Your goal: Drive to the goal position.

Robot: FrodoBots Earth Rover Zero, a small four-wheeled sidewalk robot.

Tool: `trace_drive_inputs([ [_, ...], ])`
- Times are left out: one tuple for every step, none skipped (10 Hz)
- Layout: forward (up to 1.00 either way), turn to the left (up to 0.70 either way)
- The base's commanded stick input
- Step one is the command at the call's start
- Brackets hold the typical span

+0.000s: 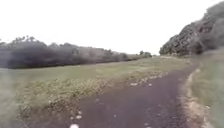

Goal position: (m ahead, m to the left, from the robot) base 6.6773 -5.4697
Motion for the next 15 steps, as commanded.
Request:
trace_drive_inputs([
  [0.99,-0.09],
  [0.99,-0.2],
  [0.99,-0.4],
  [0.99,-0.4],
  [0.99,-0.4],
  [0.16,-0.88],
  [0.0,-1.0],
  [0.0,-1.0],
  [0.0,-1.0],
  [0.0,-1.0],
  [0.0,-1.0],
  [0.0,-0.78],
  [0.0,-0.47],
  [0.0,-0.05],
  [0.0,0.0],
])
